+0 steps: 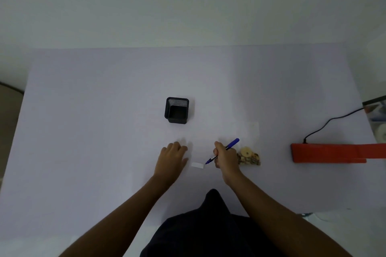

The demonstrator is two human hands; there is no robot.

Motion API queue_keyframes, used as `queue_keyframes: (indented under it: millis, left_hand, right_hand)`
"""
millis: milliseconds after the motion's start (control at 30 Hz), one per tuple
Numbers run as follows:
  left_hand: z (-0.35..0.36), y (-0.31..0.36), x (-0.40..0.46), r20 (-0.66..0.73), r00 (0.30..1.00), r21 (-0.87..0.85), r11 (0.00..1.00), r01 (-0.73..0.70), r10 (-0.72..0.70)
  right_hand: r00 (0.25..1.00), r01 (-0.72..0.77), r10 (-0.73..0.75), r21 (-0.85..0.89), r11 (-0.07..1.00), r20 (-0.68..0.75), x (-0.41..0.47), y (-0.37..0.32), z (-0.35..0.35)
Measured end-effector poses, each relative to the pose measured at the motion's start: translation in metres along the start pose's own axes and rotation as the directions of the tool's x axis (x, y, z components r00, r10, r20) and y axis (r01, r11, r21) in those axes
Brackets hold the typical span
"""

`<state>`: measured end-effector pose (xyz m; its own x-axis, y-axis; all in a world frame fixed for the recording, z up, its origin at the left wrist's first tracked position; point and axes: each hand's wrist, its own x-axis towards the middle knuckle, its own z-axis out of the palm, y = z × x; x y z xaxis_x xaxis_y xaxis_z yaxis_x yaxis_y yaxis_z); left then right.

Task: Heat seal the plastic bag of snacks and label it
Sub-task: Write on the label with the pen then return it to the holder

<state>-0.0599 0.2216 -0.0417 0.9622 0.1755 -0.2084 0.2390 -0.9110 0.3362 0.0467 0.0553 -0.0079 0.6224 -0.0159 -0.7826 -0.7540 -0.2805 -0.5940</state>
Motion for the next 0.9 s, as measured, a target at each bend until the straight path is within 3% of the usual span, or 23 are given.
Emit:
queue_keyframes:
  millis: [100, 400, 900]
  left_hand:
    - [0.014, 0.018, -0.003, 0.058, 0.995, 0.009, 0.996, -0.085, 0.084]
    - [0.036, 0.030, -0.003, 0.179, 0.976, 0.039, 0.990, -0.136, 0.127]
    - [0.036, 0.030, -0.006, 0.187, 0.974, -0.013, 0.992, -0.126, 0.126]
  right_hand:
    - [1.000, 0.001, -0.001, -0.015, 1.000, -0.006, 0.000, 0.010, -0.004]
    - [0.988, 0.155, -0.153, -0.090, 0.984, 0.026, 0.001, 0.035, -0.012]
    - [0.965, 0.248, -0.230, -0.162, 0.955, 0.123, 0.011, 0.056, -0.007]
